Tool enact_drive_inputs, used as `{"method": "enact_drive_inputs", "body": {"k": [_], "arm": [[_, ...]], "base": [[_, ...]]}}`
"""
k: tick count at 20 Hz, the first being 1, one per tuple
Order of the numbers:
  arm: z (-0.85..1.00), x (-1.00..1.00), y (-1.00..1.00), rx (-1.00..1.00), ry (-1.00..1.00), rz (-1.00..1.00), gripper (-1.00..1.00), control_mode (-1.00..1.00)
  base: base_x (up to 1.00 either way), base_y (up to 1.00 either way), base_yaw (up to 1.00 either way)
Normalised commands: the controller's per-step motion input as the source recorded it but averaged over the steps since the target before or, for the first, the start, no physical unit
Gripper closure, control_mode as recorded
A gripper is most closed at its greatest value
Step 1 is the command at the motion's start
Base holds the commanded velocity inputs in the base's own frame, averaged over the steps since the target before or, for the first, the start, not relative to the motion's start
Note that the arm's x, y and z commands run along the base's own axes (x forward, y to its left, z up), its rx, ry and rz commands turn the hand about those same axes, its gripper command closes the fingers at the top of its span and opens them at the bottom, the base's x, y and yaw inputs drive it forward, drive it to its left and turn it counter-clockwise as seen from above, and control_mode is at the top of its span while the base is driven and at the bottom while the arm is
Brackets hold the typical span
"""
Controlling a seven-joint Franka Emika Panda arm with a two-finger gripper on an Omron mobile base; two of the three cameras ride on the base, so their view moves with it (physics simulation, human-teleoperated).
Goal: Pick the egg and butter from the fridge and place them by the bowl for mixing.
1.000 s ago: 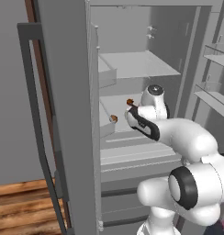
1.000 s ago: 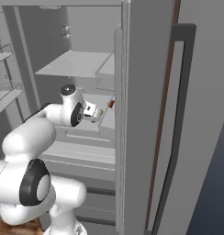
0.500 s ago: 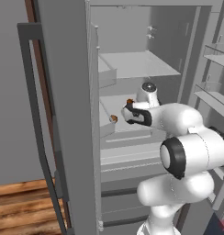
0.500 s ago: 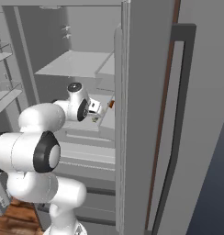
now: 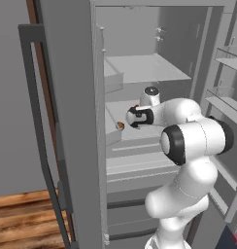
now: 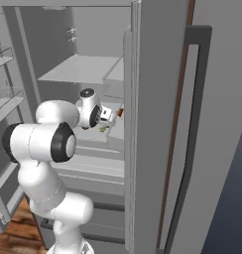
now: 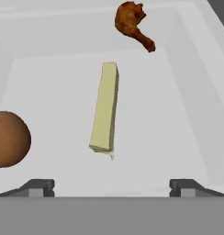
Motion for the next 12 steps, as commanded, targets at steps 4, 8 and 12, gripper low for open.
{"method": "enact_drive_inputs", "body": {"k": [4,8,12], "arm": [[-0.26,0.53,0.0,0.0,0.01,-0.01,-1.0,-1.0],[-0.27,0.62,0.0,0.0,0.01,-0.01,-1.0,-1.0],[-0.27,0.62,0.0,0.0,0.0,-0.01,-1.0,-1.0]], "base": [[0.0,0.0,0.0],[0.0,0.0,0.0],[0.0,0.0,0.0]]}}
